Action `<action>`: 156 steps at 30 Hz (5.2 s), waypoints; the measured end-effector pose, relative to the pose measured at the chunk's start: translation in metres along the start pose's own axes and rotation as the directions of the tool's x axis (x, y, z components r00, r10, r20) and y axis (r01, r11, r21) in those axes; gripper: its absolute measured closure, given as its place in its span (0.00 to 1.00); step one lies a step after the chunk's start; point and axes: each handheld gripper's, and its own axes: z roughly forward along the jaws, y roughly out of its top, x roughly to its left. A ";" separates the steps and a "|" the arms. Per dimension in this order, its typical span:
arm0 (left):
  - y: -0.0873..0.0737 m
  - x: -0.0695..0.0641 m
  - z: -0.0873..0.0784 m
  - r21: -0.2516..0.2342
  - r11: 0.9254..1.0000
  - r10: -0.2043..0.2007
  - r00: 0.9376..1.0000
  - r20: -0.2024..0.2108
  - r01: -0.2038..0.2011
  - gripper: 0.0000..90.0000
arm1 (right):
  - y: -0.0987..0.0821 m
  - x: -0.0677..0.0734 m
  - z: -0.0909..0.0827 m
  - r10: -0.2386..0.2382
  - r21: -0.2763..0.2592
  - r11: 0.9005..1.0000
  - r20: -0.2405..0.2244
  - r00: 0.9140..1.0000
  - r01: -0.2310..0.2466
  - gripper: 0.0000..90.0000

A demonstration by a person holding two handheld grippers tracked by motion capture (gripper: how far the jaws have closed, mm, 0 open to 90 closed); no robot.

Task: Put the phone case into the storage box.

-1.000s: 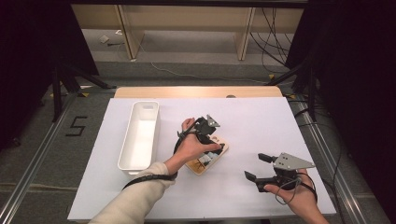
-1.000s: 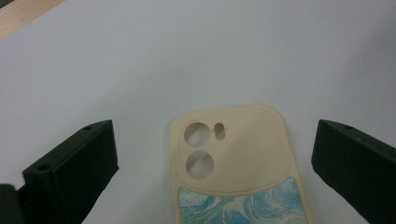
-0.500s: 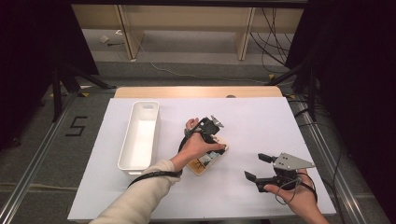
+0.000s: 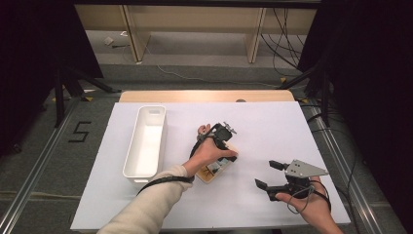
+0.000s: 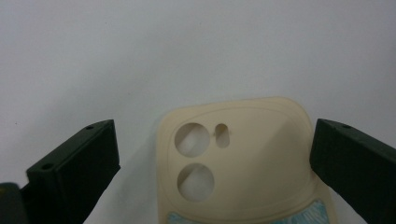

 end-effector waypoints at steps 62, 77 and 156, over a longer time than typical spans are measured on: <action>0.010 0.000 0.017 0.147 0.988 -0.061 0.997 0.042 0.054 0.00 | -0.001 0.000 0.001 0.002 0.009 1.000 -0.007 1.000 -0.002 0.20; 0.012 -0.002 0.016 0.164 0.985 -0.063 0.998 0.027 0.058 0.03 | -0.001 0.000 0.001 0.000 0.009 1.000 -0.005 1.000 0.000 0.20; 0.009 0.000 -0.027 -0.125 0.975 -0.186 0.982 -0.023 0.182 0.13 | -0.001 0.000 0.001 0.000 0.006 1.000 -0.004 1.000 0.000 0.20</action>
